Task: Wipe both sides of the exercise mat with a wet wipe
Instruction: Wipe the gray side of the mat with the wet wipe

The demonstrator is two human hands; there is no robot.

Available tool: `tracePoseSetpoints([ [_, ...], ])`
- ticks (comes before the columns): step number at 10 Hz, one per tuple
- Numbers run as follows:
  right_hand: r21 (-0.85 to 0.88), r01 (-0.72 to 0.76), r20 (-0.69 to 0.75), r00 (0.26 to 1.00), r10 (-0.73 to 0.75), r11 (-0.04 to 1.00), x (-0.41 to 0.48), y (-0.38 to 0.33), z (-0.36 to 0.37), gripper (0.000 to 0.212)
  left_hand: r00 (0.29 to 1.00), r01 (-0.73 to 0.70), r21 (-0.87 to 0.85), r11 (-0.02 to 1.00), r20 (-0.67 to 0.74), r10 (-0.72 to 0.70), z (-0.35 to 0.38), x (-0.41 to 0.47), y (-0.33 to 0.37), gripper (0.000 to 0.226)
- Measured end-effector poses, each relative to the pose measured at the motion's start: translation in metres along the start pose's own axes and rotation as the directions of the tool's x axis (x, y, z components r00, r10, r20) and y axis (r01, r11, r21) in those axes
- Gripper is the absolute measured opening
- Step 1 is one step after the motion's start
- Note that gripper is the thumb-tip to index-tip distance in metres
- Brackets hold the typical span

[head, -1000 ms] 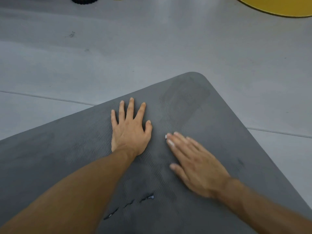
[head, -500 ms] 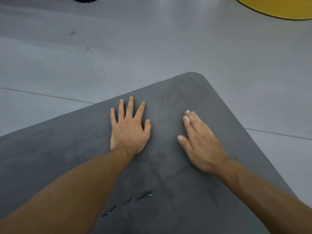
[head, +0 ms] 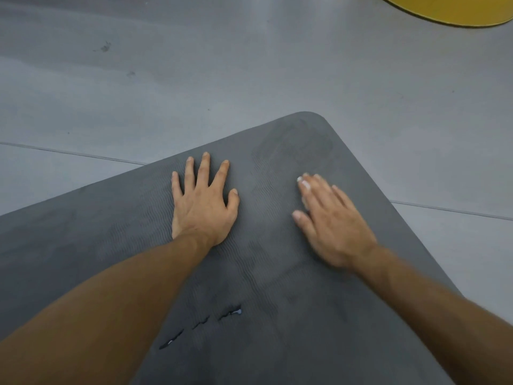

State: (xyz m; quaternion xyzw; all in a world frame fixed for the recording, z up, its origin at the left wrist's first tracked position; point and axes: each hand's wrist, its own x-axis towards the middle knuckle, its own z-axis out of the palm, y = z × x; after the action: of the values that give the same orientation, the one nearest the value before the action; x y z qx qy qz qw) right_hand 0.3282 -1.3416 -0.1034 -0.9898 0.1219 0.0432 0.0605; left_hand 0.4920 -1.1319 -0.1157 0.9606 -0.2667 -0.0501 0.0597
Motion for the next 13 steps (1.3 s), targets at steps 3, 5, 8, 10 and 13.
tracePoseSetpoints([
  [3, 0.159, -0.016, 0.041, 0.999, 0.01, 0.987, 0.002, -0.006, 0.001, 0.085, 1.0, -0.003, 0.005, 1.0, 0.008, 0.003, -0.001, -0.001, 0.0, 0.07],
  [5, 0.112, 0.365, 0.087, 0.923, -0.375, 0.924, -0.095, -0.064, 0.006, 0.074, 1.0, -0.004, 0.0, 1.0, -0.004, 0.004, -0.001, 0.0, 0.0, 0.069],
  [8, -0.011, -0.062, 0.01, 0.998, 0.062, 0.998, -0.033, 0.02, 0.001, 0.079, 1.0, -0.008, -0.01, 1.0, -0.002, 0.008, -0.001, 0.0, -0.001, 0.067],
  [10, 0.066, -0.197, 0.022, 0.98, 0.196, 0.978, 0.013, 0.044, -0.009, 0.092, 1.0, -0.005, -0.002, 1.0, -0.002, 0.005, -0.001, 0.0, 0.0, 0.067],
  [13, 0.098, -0.165, 0.001, 0.986, 0.166, 0.981, -0.017, 0.01, 0.006, 0.079, 1.0, -0.009, -0.009, 1.0, -0.008, 0.009, -0.001, -0.001, 0.0, 0.067],
])
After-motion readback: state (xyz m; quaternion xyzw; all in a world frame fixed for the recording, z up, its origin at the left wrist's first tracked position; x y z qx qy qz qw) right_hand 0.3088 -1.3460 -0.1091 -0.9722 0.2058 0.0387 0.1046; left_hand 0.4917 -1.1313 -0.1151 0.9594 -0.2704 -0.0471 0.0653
